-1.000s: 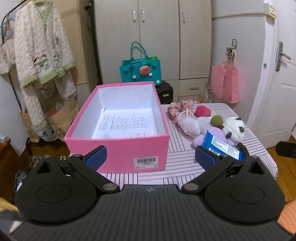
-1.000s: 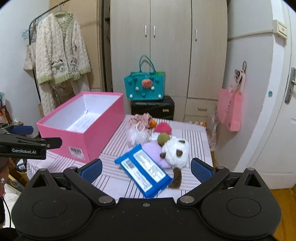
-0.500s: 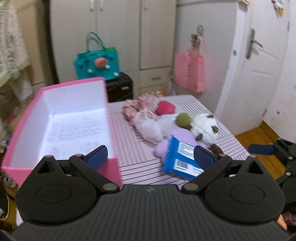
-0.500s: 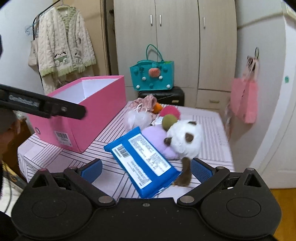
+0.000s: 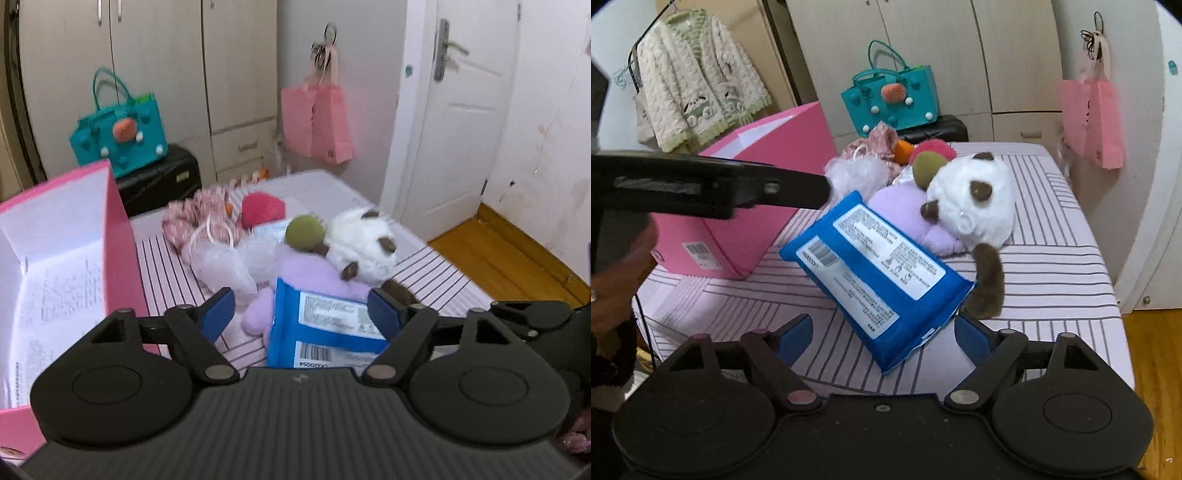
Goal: Organize soft objects
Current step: 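Move the right gripper to the blue wipe packet and close on it, then lift the blue wipe packet with the right gripper over the pink box, then lower the packet into the box and open the right gripper, then move the right gripper to the green ball and close on it, then grasp the white mesh bath puff with the left gripper while the right holds the ball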
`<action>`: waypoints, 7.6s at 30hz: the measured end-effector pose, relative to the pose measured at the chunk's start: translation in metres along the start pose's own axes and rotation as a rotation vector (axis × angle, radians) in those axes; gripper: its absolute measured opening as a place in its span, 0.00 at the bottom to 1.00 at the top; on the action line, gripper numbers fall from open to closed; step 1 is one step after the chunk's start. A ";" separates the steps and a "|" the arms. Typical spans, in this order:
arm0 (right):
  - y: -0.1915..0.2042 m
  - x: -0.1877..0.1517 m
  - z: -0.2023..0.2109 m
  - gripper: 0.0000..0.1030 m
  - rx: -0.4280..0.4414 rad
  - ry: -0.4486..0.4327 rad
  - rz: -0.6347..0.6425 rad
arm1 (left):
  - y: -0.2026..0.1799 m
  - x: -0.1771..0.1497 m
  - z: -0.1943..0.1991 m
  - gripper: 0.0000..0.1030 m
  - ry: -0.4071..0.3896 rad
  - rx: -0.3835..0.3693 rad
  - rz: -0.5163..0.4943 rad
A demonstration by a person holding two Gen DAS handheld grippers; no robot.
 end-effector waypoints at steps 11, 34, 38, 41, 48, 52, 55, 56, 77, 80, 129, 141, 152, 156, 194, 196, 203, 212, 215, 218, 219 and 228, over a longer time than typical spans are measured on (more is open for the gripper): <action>0.000 -0.010 -0.007 0.77 -0.024 -0.021 0.079 | 0.020 -0.027 -0.039 0.54 0.136 -0.009 0.177; 0.002 -0.015 -0.005 0.52 -0.074 -0.146 0.103 | -0.004 -0.045 -0.029 0.28 0.155 0.010 0.154; 0.003 -0.010 0.002 0.51 -0.069 -0.133 0.099 | -0.007 -0.038 -0.022 0.28 0.167 -0.015 0.145; 0.013 -0.005 0.011 0.51 -0.063 -0.126 0.144 | -0.008 -0.032 -0.013 0.28 0.169 -0.035 0.132; 0.037 0.014 0.028 0.51 -0.027 -0.115 0.251 | -0.002 -0.014 0.015 0.28 0.185 -0.088 0.098; 0.052 0.032 0.033 0.51 0.013 -0.105 0.297 | 0.008 -0.003 0.033 0.28 0.180 -0.101 0.103; 0.066 0.045 0.035 0.51 0.038 -0.103 0.343 | 0.016 0.005 0.047 0.28 0.166 -0.101 0.100; 0.070 0.049 0.035 0.51 0.048 -0.107 0.359 | 0.020 0.008 0.052 0.28 0.161 -0.101 0.104; 0.178 0.146 -0.071 0.51 0.307 -0.081 0.515 | 0.162 0.055 0.109 0.28 -0.005 0.138 0.264; 0.189 0.141 -0.105 0.51 0.308 -0.027 0.508 | 0.195 0.045 0.093 0.28 0.023 0.185 0.347; 0.172 0.173 -0.042 0.63 0.393 0.080 0.370 | 0.167 0.057 0.116 0.61 0.155 0.234 0.130; 0.145 0.182 0.016 0.65 0.399 0.008 0.353 | 0.114 0.077 0.137 0.68 0.142 0.186 0.027; 0.096 0.169 0.060 0.67 0.321 -0.032 0.324 | 0.065 0.086 0.123 0.70 0.153 0.079 -0.054; 0.074 0.160 0.067 0.67 0.286 -0.019 0.310 | 0.050 0.087 0.110 0.70 0.166 0.037 -0.072; -0.031 0.127 -0.065 0.69 0.255 0.060 0.335 | 0.037 0.044 -0.060 0.68 0.166 0.092 0.161; -0.031 0.124 -0.077 0.68 0.257 0.056 0.362 | 0.041 0.037 -0.068 0.68 0.166 0.121 0.169; -0.034 0.115 -0.113 0.68 0.232 0.135 0.376 | 0.049 0.021 -0.091 0.66 0.168 0.208 0.182; -0.041 0.106 -0.125 0.44 0.245 0.179 0.344 | 0.059 0.004 -0.112 0.65 0.202 0.217 0.284; -0.041 0.105 -0.125 0.43 0.237 0.171 0.366 | 0.060 -0.003 -0.117 0.65 0.216 0.207 0.327; -0.043 0.105 -0.126 0.43 0.241 0.167 0.359 | 0.058 -0.007 -0.118 0.67 0.195 0.222 0.318; -0.044 0.105 -0.125 0.43 0.245 0.164 0.356 | 0.059 -0.008 -0.118 0.67 0.193 0.225 0.327; -0.042 0.102 -0.122 0.43 0.247 0.146 0.364 | 0.062 -0.014 -0.124 0.41 0.173 0.204 0.386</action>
Point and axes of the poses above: each gripper's, at about its wrist camera, not at the fingertips, and z roughly against the way its jaws point, y to its left, x to its top, the point moved 2 cm from there along -z, roughly the way its jaws point, and after that the axes turned 15 degrees about -y, right-handed, at the moved point
